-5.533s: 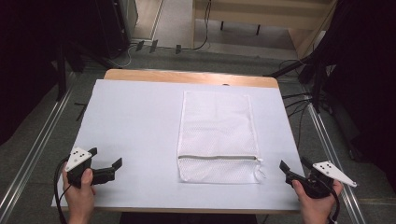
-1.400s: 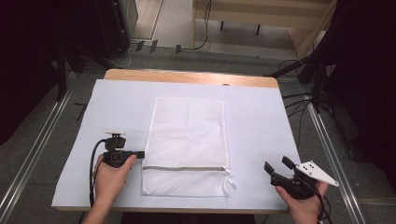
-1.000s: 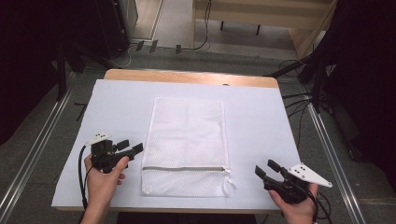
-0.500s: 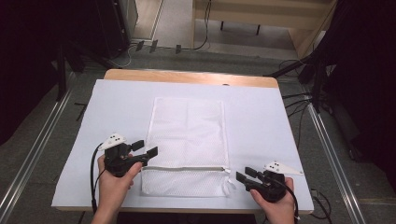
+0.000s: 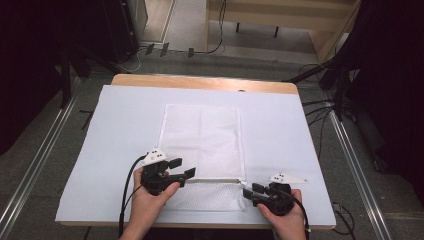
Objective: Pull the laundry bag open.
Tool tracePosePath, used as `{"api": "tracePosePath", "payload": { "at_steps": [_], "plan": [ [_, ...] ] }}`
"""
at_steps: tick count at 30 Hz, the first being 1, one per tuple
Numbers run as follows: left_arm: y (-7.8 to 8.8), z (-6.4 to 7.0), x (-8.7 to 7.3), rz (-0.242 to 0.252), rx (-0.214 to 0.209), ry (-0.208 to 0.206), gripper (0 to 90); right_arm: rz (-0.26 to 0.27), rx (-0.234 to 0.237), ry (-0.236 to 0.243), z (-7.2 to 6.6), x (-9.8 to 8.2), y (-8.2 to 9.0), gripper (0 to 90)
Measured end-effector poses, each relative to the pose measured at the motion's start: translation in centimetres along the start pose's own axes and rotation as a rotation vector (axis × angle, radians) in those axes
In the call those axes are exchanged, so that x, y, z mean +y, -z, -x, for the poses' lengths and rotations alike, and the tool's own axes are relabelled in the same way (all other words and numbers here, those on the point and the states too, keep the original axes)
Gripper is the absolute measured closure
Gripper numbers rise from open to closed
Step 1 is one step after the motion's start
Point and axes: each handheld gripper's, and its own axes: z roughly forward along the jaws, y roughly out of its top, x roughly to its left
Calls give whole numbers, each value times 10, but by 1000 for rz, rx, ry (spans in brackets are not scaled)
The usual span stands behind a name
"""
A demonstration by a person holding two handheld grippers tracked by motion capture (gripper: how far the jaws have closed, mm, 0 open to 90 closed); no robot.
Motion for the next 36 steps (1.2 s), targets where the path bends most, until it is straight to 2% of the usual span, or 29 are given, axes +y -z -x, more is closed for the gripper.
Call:
{"api": "tracePosePath", "payload": {
  "at_steps": [5,11,14,15,17,19,21,22,23,24,25,27,28,33,35,36],
  "plan": [
    [-9,10,-2,-26,-15,-23,367,-9,-3,20,-13,-3,-5,478],
    [-17,18,-3,-43,-34,-27,376,0,-124,79,-32,-10,-11,431],
    [-21,21,-2,-56,-37,-36,393,13,-129,80,-39,-13,-15,438],
    [-26,25,-2,-61,-54,-38,410,22,-146,87,-42,-14,-16,447],
    [-31,29,-1,-76,-68,-43,429,39,-205,97,-49,-17,-19,510],
    [-36,32,1,-87,-75,-52,436,70,-309,130,-57,-23,-22,615],
    [-40,36,3,-95,-81,-59,436,98,-349,133,-61,-26,-24,649],
    [-40,36,3,-95,-81,-59,436,98,-349,133,-61,-26,-24,649],
    [-44,40,6,-99,-87,-66,435,110,-362,116,-60,-27,-24,766],
    [-46,42,8,-101,-96,-66,435,120,-362,93,-57,-27,-23,827],
    [-49,45,10,-104,-101,-66,436,129,-347,70,-53,-26,-22,877],
    [-52,47,12,-110,-103,-68,442,136,-281,18,-44,-25,-20,900],
    [-58,51,17,-120,-123,-51,452,134,-265,-4,-43,-24,-18,900],
    [-75,58,25,-161,-161,10,514,219,-250,22,-45,-21,-10,900],
    [-81,62,28,-176,-158,16,519,255,-246,38,-49,-18,-3,900],
    [-81,62,28,-176,-158,16,517,255,-246,38,-49,-18,-3,900]
  ]
}}
